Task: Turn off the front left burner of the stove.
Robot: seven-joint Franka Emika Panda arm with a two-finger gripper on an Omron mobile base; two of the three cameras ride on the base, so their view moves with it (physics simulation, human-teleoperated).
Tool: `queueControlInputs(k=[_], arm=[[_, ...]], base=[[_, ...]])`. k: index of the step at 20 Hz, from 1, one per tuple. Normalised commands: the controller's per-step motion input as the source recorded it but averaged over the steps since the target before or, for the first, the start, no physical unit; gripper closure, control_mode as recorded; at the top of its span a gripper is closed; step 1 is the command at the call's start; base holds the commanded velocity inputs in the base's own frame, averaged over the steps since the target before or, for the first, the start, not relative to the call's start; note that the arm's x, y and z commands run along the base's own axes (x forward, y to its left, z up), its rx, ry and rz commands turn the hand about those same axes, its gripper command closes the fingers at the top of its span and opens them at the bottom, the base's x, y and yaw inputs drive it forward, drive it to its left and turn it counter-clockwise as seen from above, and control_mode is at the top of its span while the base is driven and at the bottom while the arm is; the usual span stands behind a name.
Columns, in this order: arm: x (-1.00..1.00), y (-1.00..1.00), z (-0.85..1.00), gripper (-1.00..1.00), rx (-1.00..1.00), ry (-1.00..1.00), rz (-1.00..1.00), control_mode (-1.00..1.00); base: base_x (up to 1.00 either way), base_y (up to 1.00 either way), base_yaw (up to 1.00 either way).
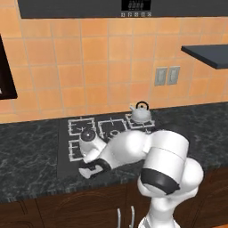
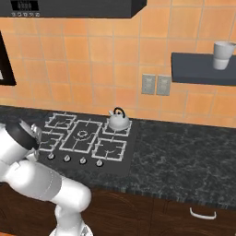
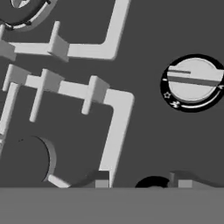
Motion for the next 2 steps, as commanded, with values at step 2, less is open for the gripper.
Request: queueControlInputs(k=[2], arm=[[0.00,0.00,0.00,1.00,0.00,0.00,0.00,-1.00]], base=[[0.00,0.00,0.00]])
